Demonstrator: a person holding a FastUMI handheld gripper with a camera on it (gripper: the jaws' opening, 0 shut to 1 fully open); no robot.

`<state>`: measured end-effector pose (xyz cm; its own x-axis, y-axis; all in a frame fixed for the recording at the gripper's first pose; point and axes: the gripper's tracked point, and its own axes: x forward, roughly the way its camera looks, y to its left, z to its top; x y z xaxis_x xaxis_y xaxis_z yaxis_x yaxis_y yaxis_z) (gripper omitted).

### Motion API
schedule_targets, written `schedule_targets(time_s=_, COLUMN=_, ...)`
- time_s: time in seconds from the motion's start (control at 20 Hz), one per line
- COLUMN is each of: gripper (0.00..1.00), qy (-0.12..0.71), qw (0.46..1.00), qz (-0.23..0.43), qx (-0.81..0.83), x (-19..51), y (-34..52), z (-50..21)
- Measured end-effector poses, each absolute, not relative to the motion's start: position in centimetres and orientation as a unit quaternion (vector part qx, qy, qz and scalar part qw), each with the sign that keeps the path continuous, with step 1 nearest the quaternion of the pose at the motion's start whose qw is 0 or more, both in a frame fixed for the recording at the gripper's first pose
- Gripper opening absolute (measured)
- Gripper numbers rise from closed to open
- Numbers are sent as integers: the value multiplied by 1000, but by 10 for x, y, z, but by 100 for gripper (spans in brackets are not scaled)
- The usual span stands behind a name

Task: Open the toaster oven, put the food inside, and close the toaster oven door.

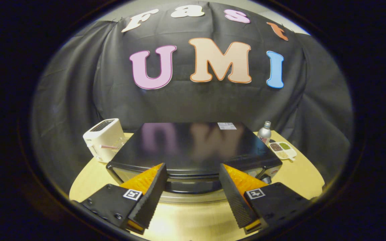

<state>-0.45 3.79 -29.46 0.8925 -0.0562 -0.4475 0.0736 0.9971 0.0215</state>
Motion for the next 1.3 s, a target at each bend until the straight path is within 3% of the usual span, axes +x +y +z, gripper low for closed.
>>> schedule_targets(time_s=0.45, gripper=96, qy=237, qw=971, qz=-27, qx=13, x=-12, y=37, z=-298)
schedule_targets(time_s=1.3, gripper=95, qy=343, qw=939, qz=-17, qx=3, x=-119, y=36, z=-349)
